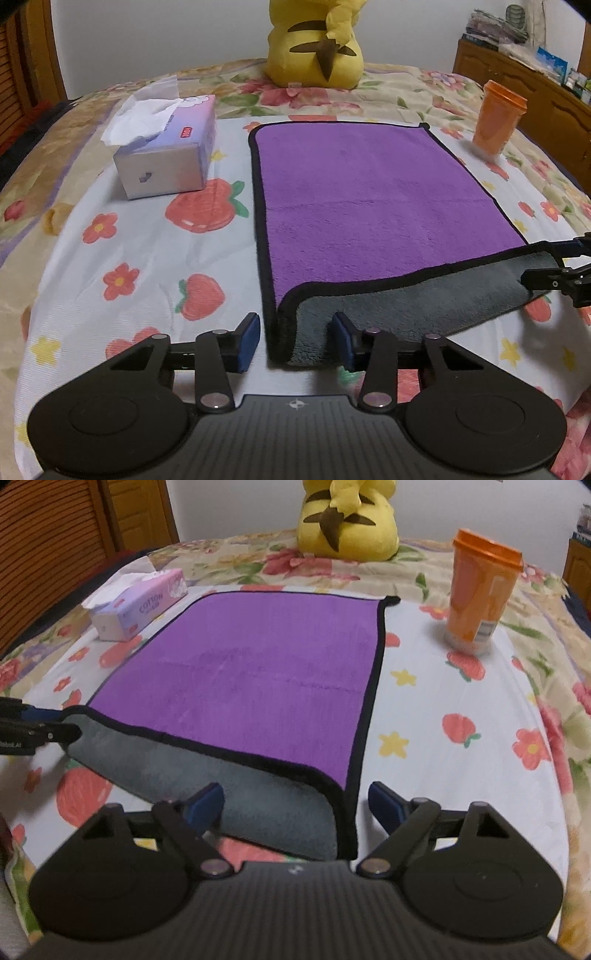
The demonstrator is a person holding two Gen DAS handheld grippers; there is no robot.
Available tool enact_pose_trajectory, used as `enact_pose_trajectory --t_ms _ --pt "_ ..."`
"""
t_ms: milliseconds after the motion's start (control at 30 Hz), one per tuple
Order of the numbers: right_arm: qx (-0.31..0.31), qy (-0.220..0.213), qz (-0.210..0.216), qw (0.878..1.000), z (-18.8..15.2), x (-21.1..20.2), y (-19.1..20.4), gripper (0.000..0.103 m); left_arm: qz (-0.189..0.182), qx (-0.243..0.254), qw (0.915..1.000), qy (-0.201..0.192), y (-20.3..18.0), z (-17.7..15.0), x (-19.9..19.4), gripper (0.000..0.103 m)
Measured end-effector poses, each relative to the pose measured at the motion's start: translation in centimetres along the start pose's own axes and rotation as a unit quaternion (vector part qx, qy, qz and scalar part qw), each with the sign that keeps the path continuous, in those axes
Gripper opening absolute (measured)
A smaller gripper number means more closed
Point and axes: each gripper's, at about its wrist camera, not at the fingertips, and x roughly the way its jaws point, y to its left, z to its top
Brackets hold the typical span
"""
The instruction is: Fold towel
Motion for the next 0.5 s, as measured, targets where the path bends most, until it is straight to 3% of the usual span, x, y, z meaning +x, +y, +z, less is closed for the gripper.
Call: enact_pose_trajectory --t_ms 167,500 --pt "0.010 0.008 0.014 1.000 -0.02 0.11 -0.21 0.077 -0.007 -0.001 1.0000 0.003 -0.13 -0.01 -0.06 0.041" --pt "0.001 0.017 0.012 1.000 0.23 -0.14 -0.13 0.049 -0.010 -0.004 0.9999 0.000 -0.29 -0.09 -0.21 0.025"
